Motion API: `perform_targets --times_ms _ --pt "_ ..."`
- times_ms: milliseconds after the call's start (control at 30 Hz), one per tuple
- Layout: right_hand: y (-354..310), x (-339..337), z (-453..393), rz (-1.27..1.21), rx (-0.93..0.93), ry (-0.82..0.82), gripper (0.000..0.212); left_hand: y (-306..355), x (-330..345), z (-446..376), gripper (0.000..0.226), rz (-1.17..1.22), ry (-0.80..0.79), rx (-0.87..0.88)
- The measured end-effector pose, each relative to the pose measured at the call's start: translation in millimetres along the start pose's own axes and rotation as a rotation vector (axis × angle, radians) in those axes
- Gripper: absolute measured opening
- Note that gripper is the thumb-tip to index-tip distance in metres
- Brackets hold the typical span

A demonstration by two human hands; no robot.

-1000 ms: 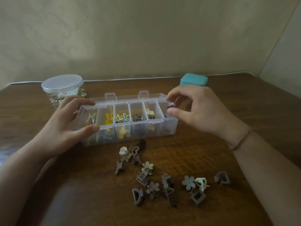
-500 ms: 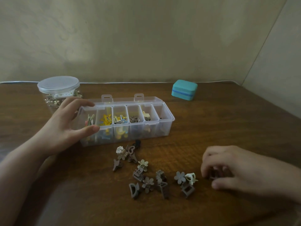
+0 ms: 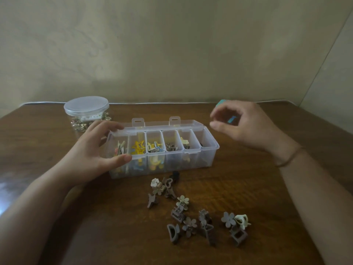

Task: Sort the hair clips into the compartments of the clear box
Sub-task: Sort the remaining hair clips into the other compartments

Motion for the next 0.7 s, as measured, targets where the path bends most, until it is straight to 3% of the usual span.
perform_targets --times_ms 67,167,233,367,467,567,633,700 --pt "-17 1 14 -0.093 -0.052 -0.318 0.013 -2 0 -1 0.079 0.013 0.000 -0.007" --pt "-37 19 49 -0.233 0.110 -0.965 0.029 -4 1 -2 0.078 0.008 -0.003 -0.007" --pt "-45 33 66 -0.164 0.174 -1.216 0.035 -5 2 -2 0.074 0.006 -0.002 -0.004" --pt "-51 52 65 -0.091 0.081 -1.189 0.020 -5 1 -2 0.076 0.003 -0.012 -0.012" --pt "-47 46 54 -0.059 0.024 -1.027 0.010 -4 1 -2 0.078 0.001 -0.017 -0.006" --pt "-43 33 40 -0.070 -0.011 -0.843 0.019 -3 1 -1 0.081 -0.001 -0.024 -0.012" --pt "-43 33 44 -0.153 0.046 -0.928 0.025 -3 1 -1 0.081 -0.002 -0.026 -0.021" --pt "-44 41 56 -0.208 0.122 -1.120 0.035 -3 1 -1 0.079 -0.004 -0.026 -0.021"
Point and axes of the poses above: each hand's wrist, its own z-axis away from the middle knuckle, its own x-axis out of the palm, y = z × x, the point moved 5 cm from there along -z, towards the middle knuckle, and after that the axes turned 14 degrees about -x, right-handed, at the moved point
